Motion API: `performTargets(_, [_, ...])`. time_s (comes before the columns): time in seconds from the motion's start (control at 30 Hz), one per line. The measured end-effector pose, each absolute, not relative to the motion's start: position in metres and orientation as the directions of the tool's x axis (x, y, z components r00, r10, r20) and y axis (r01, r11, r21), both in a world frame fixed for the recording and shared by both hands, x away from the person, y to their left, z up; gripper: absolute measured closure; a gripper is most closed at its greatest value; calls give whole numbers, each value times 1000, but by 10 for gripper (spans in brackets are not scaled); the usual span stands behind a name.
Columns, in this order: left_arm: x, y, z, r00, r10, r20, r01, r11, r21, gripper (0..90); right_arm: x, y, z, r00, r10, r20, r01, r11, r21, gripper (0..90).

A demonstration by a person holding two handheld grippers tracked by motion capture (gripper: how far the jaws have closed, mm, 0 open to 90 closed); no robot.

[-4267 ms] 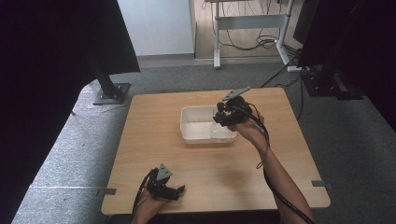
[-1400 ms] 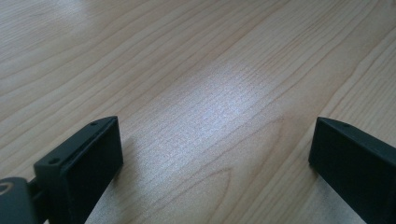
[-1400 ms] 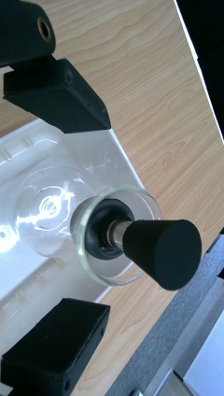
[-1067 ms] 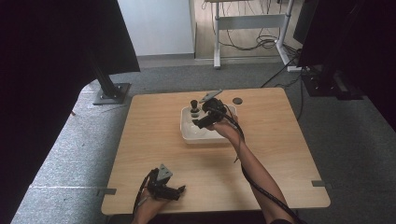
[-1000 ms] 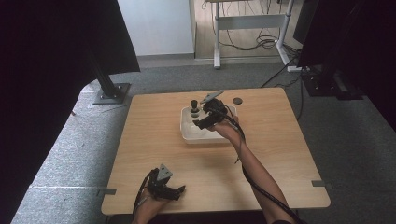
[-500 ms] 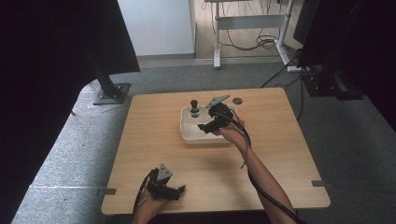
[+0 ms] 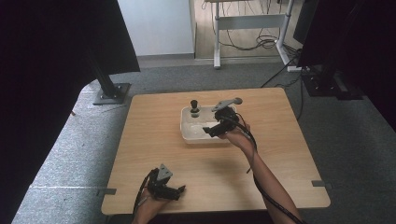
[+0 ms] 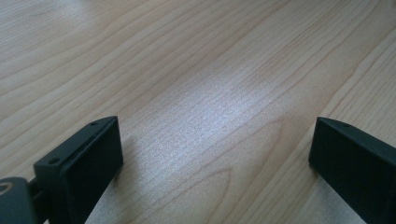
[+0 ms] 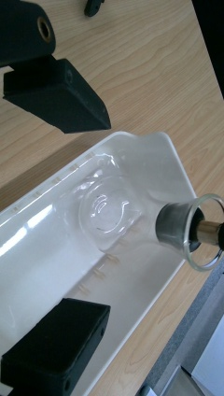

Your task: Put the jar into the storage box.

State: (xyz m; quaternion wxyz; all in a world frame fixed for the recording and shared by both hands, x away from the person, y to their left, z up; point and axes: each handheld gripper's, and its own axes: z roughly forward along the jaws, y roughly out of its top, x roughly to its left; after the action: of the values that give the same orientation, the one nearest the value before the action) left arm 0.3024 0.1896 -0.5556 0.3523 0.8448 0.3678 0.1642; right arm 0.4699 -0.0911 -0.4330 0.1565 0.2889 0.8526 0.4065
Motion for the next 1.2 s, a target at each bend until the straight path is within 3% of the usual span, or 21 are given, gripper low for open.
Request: performTargets(1.2, [302, 190, -556, 675, 737, 19, 506, -482, 715, 25, 434, -133, -457, -777, 629, -27, 377, 499, 780, 93])
